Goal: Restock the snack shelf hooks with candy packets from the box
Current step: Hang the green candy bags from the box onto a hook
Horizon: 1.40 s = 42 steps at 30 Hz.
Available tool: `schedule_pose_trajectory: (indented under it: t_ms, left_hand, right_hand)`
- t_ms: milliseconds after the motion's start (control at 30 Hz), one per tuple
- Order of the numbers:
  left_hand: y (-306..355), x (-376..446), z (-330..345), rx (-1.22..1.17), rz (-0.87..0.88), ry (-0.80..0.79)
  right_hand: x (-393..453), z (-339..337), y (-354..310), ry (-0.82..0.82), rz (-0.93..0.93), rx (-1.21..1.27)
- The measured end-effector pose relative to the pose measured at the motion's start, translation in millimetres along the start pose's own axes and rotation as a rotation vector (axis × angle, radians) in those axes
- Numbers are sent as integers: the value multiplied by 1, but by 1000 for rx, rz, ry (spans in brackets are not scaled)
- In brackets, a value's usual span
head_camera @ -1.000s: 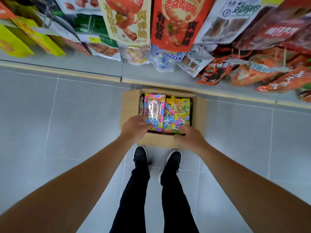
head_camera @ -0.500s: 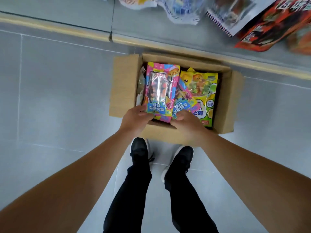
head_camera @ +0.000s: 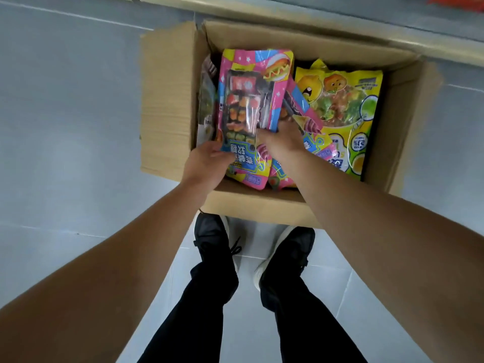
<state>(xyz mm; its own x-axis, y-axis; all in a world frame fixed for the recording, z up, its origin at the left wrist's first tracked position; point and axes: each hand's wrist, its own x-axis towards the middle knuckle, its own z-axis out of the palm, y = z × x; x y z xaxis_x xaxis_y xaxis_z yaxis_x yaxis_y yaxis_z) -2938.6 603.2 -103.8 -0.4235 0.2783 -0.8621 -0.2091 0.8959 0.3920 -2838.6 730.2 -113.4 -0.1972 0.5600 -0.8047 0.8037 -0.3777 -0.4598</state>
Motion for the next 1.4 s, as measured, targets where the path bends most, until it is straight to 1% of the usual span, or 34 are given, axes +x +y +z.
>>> schedule_pose_trajectory:
  t_ms: [67, 133, 167, 267, 400, 467, 533, 600, 667, 733, 800, 900, 967, 1067, 1100, 1133, 1200, 1267, 1300, 1333, 1367, 1400]
  left_hand:
    - [5, -7, 0, 26, 14, 57]
    - [7, -12, -3, 52, 21, 133]
    - [10, -19, -2, 59, 30, 142]
    - [24, -36, -4, 36, 37, 67]
    - [64, -84, -8, 8, 53, -101]
    - [78, -108, -17, -9, 86, -126]
    - [92, -137, -32, -28, 124, -135]
    - [106, -165, -46, 0, 178, -115]
    - [122, -189, -64, 140, 276, -50]
    - [141, -221, -90, 323, 364, 22]
    - [159, -245, -113, 535, 435, 67]
    - [189, -291, -144, 832, 538, 74]
    - [210, -330, -161, 972, 625, 75]
    - [238, -381, -176, 1145, 756, 74]
    - [244, -396, -179, 1185, 794, 78]
    - [252, -415, -184, 1216, 828, 81]
    - [265, -441, -188, 1265, 899, 86]
    - [280, -463, -198, 1283, 1006, 170]
    - [287, -471, -204, 1237, 1069, 229]
    - [293, -477, -212, 1129, 1136, 297]
    - [300, -484, -220, 966, 1173, 348]
    - [307, -490, -227, 769, 1160, 367]
  right_hand:
    - [-7, -13, 6, 44, 37, 57]
    - [-15, -30, 13, 79, 127, 174]
    - [-25, -43, 13, 81, 183, 250]
    - [-47, -68, 14, 1, 269, 458]
    - [-95, -104, 0, -159, 268, 523]
    - [-122, -120, -11, -174, 258, 538]
    - [-153, -135, -24, -173, 245, 455]
    - [-183, -146, -38, -107, 169, 210]
    - [-207, -158, -52, 29, 57, -14]
    - [-239, -173, -73, 152, -40, -113]
    - [-264, -186, -96, 222, -169, -194]
    - [-310, -199, -142, 233, -430, -355]
    - [-342, -204, -171, 216, -556, -521]
    - [-384, -209, -204, 181, -652, -839]
    - [-396, -209, -209, 171, -664, -921]
    - [-410, -210, -218, 155, -636, -969]
    - [-429, -210, -221, 84, -534, -927]
    - [-451, -217, -224, 68, -455, -832]
    - [-459, -222, -224, 89, -453, -764]
    - [-467, -228, -225, 102, -439, -695]
    - [-478, -236, -226, 139, -433, -615]
    - [-485, -243, -225, 164, -399, -525]
